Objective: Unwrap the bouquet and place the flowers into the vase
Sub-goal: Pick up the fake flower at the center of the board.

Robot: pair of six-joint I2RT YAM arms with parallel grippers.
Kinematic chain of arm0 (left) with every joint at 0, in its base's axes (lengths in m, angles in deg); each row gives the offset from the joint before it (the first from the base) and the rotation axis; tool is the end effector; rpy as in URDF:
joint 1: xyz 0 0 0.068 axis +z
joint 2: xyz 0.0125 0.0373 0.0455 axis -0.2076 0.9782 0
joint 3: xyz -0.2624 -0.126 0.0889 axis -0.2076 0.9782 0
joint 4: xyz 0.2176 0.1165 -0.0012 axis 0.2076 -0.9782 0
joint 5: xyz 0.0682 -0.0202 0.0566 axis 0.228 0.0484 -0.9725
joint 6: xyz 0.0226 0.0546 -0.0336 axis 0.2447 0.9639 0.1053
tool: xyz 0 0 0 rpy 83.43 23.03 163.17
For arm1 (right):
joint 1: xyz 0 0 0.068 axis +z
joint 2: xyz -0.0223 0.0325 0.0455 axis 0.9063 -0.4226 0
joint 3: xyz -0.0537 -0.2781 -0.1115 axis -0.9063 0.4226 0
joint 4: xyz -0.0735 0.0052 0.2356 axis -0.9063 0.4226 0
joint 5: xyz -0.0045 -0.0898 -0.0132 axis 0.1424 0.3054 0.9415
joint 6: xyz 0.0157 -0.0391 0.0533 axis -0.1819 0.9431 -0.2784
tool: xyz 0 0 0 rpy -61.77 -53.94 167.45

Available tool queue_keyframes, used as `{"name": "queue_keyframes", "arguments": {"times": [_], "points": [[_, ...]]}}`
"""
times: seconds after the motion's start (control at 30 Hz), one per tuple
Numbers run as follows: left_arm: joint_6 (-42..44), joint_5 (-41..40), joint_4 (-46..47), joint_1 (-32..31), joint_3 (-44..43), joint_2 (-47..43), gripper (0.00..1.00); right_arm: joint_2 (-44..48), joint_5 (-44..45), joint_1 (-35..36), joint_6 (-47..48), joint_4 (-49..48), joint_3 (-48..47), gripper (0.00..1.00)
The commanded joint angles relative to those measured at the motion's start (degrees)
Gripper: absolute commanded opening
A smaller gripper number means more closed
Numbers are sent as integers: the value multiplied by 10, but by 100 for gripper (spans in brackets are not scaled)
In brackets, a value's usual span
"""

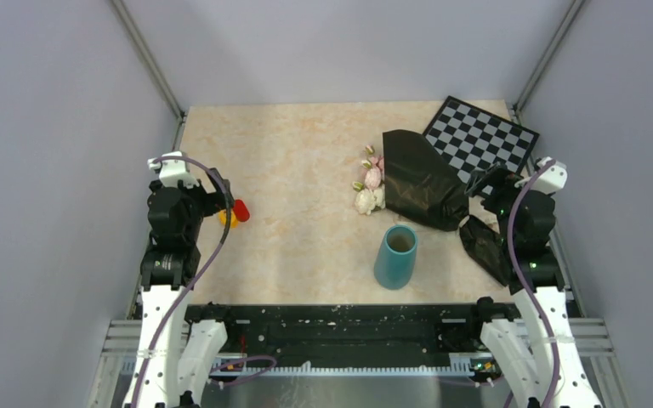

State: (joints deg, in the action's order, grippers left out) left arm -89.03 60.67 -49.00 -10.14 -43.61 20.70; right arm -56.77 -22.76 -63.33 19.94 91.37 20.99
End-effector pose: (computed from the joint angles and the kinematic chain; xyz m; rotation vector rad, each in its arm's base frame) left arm 0.1309 0.0065 0.3597 -0.2174 1.7779 -0.0652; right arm 0.1271 -0.0072 0.3384 0.4804 1.6560 0.1597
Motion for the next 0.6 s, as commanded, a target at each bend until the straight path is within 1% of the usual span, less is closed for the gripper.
{"name": "queue_keyframes", "arguments": {"times": [0.0, 0.2, 0.37, 0.43, 0.57], "points": [[4, -12, 23, 3, -2, 1, 99, -6, -3, -4, 4, -37, -1, 94], [16, -15, 22, 3, -3, 4, 99, -14, -8, -4, 22, -45, -3, 94], [24, -8, 21, 3, 1, -3, 99, -33, -29, -4, 29, -58, 11, 94], [20, -15, 19, 3, 1, -10, 99, -56, -41, -4, 32, -68, 23, 94], [19, -24, 23, 3, 5, -18, 99, -126, -50, -4, 19, -47, 19, 93]]}}
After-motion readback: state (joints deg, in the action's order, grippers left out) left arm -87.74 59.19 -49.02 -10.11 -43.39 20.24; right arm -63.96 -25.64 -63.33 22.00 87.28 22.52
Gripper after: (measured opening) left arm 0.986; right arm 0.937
